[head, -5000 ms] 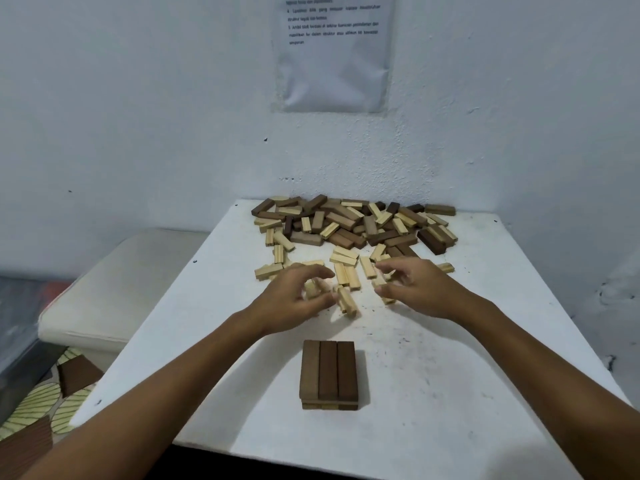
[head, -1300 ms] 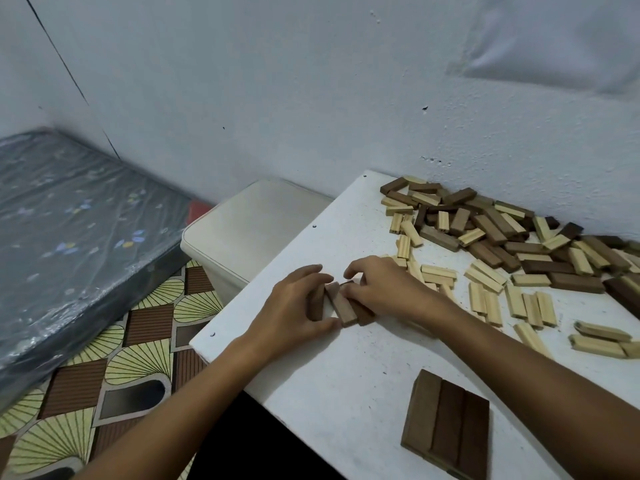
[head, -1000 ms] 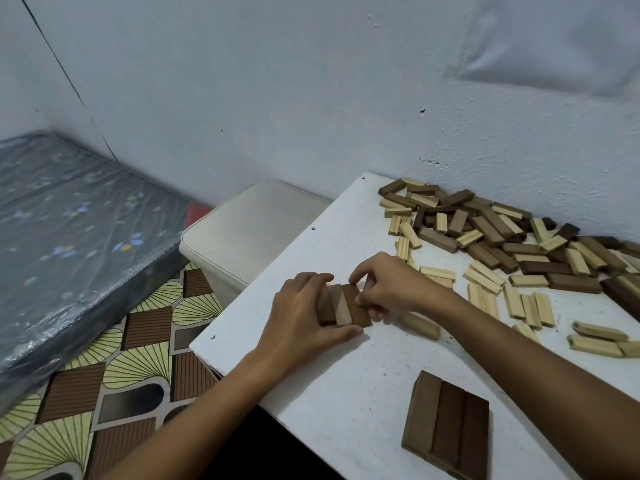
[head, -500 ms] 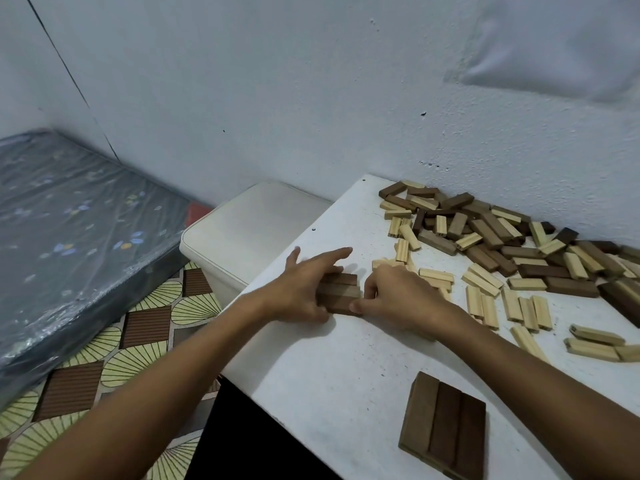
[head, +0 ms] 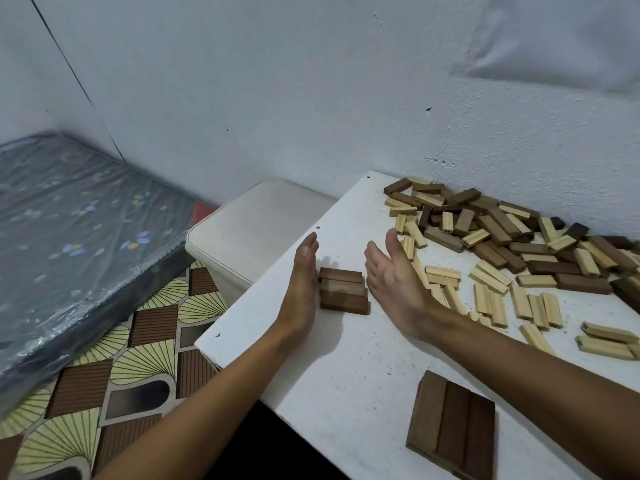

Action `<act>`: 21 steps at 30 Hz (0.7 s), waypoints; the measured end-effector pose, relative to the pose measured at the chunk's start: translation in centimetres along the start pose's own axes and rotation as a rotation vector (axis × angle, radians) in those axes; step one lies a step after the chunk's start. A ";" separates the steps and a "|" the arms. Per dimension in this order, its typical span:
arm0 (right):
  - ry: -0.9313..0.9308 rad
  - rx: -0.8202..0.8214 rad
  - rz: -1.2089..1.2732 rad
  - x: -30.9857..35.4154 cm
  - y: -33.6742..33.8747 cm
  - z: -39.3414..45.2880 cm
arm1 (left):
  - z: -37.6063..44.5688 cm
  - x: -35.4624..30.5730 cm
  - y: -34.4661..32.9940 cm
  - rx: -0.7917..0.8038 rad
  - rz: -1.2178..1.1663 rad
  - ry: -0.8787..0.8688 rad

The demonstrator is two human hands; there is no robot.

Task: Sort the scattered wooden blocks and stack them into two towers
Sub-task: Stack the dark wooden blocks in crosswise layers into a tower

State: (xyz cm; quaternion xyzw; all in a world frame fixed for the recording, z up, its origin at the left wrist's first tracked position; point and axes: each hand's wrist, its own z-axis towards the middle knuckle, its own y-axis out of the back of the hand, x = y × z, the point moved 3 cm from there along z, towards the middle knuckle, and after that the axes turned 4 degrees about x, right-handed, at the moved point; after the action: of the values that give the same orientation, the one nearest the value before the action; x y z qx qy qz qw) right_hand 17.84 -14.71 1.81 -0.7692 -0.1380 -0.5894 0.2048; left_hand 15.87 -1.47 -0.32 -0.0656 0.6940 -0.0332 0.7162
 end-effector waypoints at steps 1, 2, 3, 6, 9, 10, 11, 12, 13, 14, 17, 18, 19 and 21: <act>-0.001 -0.008 0.021 0.1 -0.2 0.0 | 0.0 0.0 -0.2 -0.011 -0.028 0.008; 0.003 -0.017 0.039 0.2 -0.4 0.0 | -0.1 0.1 -0.4 -0.018 -0.044 0.013; 0.008 -0.023 0.051 0.2 -0.5 0.1 | -0.1 0.2 -0.5 -0.024 -0.051 0.014; 0.013 -0.036 0.056 0.3 -0.9 0.2 | -0.1 0.5 -0.6 -0.040 -0.045 0.019; 0.013 -0.048 0.054 0.2 -1.0 0.3 | 0.1 0.8 -0.6 -0.047 -0.052 0.019; 0.009 -0.051 0.062 0.2 -1.0 0.3 | 0.1 0.8 -0.6 -0.046 -0.060 0.018; 0.006 -0.056 0.073 0.1 -0.9 0.3 | 0.1 0.8 -0.6 -0.045 -0.067 0.018; 0.007 -0.060 0.085 0.1 -0.8 0.4 | 0.0 0.7 -0.6 -0.045 -0.076 0.019; 0.007 -0.065 0.095 0.0 -0.8 0.4 | 0.0 0.7 -0.6 -0.048 -0.084 0.022; 0.009 -0.067 0.106 -0.1 -0.7 0.4 | 0.0 0.7 -0.7 -0.053 -0.088 0.023; 0.014 -0.073 0.138 -0.2 -0.9 0.6 | 0.0 0.7 -0.8 -0.063 -0.090 0.014; 0.016 -0.079 0.139 -0.1 -0.9 0.6 | -0.1 0.7 -0.8 -0.062 -0.091 0.013; 0.016 -0.090 0.134 0.0 -0.8 0.6 | -0.1 0.6 -0.8 -0.058 -0.092 0.013; -0.001 -0.130 0.106 0.1 -0.3 0.7 | -0.1 0.3 -0.8 -0.048 -0.103 0.023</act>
State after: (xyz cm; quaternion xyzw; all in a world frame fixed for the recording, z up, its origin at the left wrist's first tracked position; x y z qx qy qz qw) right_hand 18.30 -14.09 1.84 -0.7874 -0.0587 -0.5850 0.1852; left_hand 15.79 -2.32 -0.48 -0.1182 0.6985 -0.0539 0.7037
